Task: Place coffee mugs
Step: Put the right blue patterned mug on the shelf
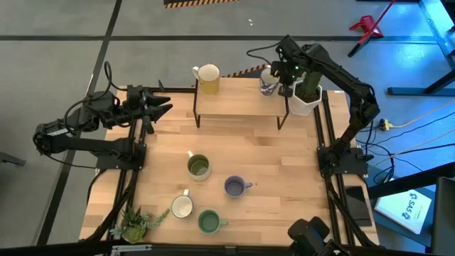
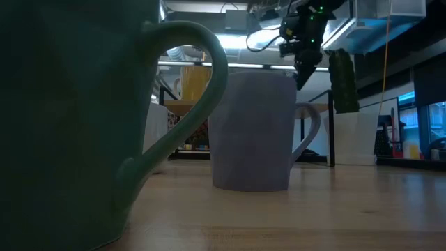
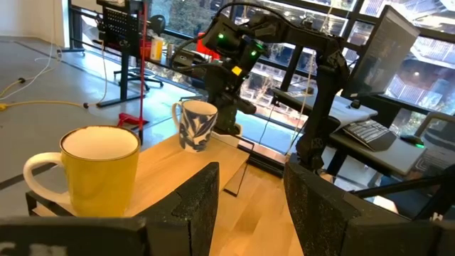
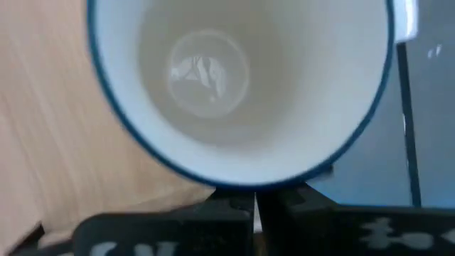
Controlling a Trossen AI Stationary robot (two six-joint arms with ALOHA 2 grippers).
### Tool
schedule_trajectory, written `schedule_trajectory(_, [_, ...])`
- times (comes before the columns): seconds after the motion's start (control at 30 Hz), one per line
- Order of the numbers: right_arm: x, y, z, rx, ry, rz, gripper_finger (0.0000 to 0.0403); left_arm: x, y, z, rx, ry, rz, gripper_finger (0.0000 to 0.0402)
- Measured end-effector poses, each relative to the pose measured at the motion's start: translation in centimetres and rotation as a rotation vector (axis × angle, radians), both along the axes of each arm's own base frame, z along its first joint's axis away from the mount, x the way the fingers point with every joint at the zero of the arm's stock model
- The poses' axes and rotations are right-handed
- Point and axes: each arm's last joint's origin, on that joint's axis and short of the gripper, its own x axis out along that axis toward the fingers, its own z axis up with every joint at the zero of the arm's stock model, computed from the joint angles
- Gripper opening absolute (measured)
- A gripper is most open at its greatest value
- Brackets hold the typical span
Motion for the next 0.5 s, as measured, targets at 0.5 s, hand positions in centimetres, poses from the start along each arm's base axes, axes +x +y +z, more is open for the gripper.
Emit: schedule_trajectory(0.5, [2.1, -0.2, -0.4, -0.003, -0.137, 0.072, 0.0, 0.0, 0.0, 0.0, 0.0, 0.0, 0.0, 0.0153])
